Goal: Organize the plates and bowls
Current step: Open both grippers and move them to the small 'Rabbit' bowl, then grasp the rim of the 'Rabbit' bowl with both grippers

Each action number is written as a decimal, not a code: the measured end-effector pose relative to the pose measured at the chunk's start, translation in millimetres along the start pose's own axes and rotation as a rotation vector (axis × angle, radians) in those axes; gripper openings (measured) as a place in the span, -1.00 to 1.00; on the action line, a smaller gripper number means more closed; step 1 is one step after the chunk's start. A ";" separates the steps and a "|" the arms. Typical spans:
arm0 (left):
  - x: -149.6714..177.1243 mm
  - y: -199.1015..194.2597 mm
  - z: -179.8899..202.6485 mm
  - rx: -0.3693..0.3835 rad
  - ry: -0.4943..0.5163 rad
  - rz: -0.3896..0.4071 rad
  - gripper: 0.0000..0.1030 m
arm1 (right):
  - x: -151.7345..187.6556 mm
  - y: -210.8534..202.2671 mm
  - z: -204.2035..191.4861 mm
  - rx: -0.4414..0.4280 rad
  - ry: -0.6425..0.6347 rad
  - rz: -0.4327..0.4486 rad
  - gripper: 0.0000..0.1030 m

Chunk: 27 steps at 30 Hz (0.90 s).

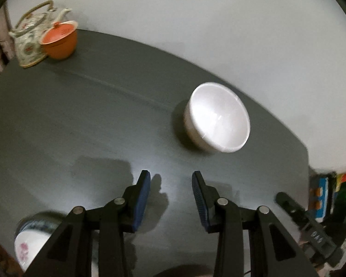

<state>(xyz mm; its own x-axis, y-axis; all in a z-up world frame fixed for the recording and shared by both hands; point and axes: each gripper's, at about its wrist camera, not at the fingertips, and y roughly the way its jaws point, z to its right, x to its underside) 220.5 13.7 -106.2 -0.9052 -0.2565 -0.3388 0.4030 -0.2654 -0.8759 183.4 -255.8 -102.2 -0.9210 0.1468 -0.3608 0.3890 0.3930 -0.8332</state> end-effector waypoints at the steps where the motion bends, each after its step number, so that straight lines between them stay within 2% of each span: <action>1: -6.0 3.6 2.2 0.018 -0.006 0.001 -0.26 | -6.6 4.3 -0.9 0.001 0.000 0.000 0.04; 11: -41.9 40.4 12.2 0.092 -0.034 0.000 -0.26 | -58.0 48.5 -20.2 -0.039 0.030 -0.023 0.04; 16: -53.0 64.5 7.1 0.093 -0.076 -0.018 -0.26 | -75.6 65.3 -21.4 -0.058 0.062 -0.028 0.04; 23: -57.9 90.3 11.0 0.082 -0.061 -0.054 -0.26 | -87.7 93.7 -30.2 -0.018 0.060 -0.055 0.04; 27: -58.6 99.1 12.9 0.083 -0.057 -0.059 -0.28 | -89.1 109.6 -33.6 -0.001 0.070 -0.075 -0.08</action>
<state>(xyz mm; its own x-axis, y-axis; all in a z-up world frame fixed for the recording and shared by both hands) 315.2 -9.6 -168.7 -0.9195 -0.2900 -0.2654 0.3612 -0.3566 -0.8616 307.4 -195.3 -147.3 -0.9466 0.1802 -0.2672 0.3190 0.4063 -0.8562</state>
